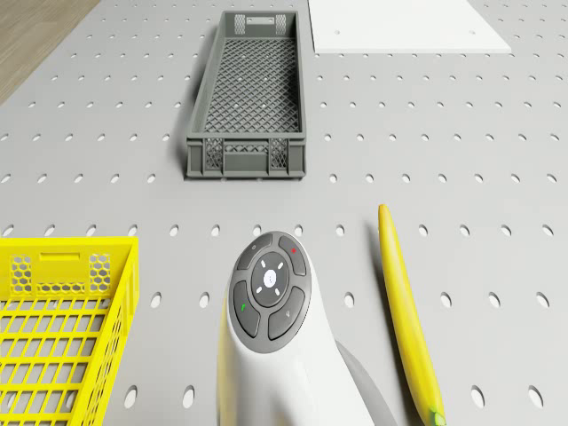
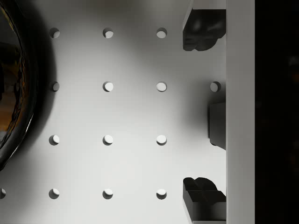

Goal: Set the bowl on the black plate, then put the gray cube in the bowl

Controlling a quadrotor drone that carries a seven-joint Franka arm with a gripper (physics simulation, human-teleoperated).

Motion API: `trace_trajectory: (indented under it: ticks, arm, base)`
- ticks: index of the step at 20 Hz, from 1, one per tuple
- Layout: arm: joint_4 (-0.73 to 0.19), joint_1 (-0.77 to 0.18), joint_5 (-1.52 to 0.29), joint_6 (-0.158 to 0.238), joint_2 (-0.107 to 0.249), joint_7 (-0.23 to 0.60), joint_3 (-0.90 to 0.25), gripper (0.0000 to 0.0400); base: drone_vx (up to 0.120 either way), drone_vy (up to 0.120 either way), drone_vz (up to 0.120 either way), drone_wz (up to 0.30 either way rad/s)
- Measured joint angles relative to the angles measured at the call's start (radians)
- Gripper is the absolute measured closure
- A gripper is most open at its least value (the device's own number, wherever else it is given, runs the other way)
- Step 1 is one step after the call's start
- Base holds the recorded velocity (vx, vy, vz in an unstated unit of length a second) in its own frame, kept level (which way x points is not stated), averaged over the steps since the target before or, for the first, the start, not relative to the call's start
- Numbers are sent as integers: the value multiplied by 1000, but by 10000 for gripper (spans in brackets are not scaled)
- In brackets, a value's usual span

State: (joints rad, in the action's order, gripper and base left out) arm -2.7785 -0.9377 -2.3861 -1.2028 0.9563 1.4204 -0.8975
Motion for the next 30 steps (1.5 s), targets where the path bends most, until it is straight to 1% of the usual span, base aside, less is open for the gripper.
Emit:
trace_trajectory:
  ticks: [5, 7, 12, 15, 23, 30]
  arm:
    - [2, -16, 16, -14, 16, 13, -13, 0]
    - [3, -23, 22, -19, 22, 18, -18, 0]
    - [5, -38, 36, -33, 38, 30, -30, 0]
    - [12, -47, 37, -52, 52, 36, -27, 0]
    - [59, -70, 3, -142, 98, 43, 19, 0]
    - [79, -88, -2, -179, 119, 52, 30, 0]
  base:
    - [120, 0, 0, 0]
    - [120, -120, 0, 0]
    - [112, 0, 0, 0]
    - [0, 0, 0, 0]
    - [0, 0, 0, 0]
    - [0, 0, 0, 0]
